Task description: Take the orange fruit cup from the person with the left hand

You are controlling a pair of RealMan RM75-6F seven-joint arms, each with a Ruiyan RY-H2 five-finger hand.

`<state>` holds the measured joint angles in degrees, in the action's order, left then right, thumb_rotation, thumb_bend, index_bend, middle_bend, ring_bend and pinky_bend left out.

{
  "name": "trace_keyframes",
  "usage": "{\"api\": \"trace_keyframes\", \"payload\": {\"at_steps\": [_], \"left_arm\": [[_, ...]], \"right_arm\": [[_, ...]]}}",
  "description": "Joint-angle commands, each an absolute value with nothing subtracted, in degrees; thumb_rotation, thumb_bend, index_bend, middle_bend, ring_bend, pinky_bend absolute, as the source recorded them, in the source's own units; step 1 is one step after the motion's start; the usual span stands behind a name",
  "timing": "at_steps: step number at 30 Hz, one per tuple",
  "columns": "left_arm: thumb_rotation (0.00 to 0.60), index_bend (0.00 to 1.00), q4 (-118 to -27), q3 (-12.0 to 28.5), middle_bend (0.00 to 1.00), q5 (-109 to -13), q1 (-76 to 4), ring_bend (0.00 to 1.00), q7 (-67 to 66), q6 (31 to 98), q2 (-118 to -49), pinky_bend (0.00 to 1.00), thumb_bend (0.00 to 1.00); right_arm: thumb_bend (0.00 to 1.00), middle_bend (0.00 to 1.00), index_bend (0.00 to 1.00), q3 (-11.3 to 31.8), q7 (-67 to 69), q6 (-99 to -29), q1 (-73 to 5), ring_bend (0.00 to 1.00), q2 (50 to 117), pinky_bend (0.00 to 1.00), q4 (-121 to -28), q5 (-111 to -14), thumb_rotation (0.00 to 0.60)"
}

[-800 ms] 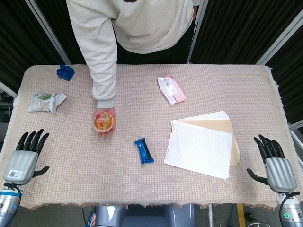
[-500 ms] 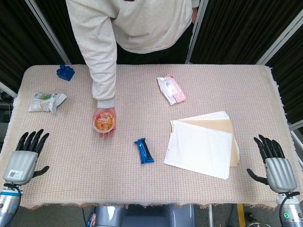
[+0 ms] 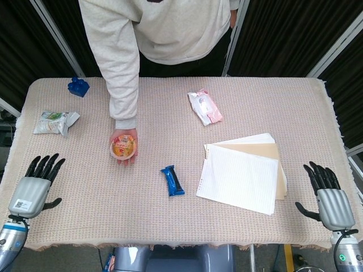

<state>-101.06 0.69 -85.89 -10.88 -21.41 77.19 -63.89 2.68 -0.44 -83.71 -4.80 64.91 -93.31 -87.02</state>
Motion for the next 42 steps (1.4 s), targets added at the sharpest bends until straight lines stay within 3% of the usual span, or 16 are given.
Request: {"api": "trace_keyframes", "payload": {"at_steps": [1,8,12,16,27,42], "left_arm": [[0.6,0.0,-106.48,2.84,0.0,-83.33,-14.59,0.0,-23.73,72.31,-59.76,0.0,0.08],[0.6,0.0,-113.48,9.38,0.0,-71.73,-25.93,0.0,-32.63,58.64,-54.17,0.0,0.08],[0.6,0.0,-114.16,12.38,0.0,-62.35,-33.28,0.0,-39.58,53.04,-54.64,0.0,0.08],[0.6,0.0,-112.9,12.83,0.0,-51.95,-40.56,0.0,-46.95,49.49,-56.72,0.04,0.09],[0.6,0.03,-109.29,8.44,0.0,-31.0,-55.28,0.0,-61.12,51.43,-64.9,0.12,0.11],[0.6,0.06,-103.9,5.43,0.02,-22.3,-63.06,0.03,-62.6,55.06,-73.13,0.14,0.12]], "right_arm": [[0.14,0.0,0.05,2.65,-0.31,-83.61,-4.81,0.0,64.88,0.0,-93.26,-86.98,0.6],[0.14,0.0,0.05,2.55,-0.01,-83.48,-4.93,0.0,64.71,0.0,-93.23,-87.28,0.6],[0.14,0.0,0.05,2.54,0.12,-83.26,-4.98,0.0,64.69,0.0,-93.13,-87.11,0.6],[0.14,0.0,0.05,2.6,0.59,-82.92,-5.04,0.0,64.48,0.0,-93.1,-86.75,0.6],[0.14,0.0,0.05,2.5,0.85,-83.03,-4.94,0.0,64.31,0.0,-93.12,-86.84,0.6],[0.14,0.0,0.05,2.49,1.13,-82.75,-4.91,0.0,64.13,0.0,-93.38,-86.43,0.6]]}}
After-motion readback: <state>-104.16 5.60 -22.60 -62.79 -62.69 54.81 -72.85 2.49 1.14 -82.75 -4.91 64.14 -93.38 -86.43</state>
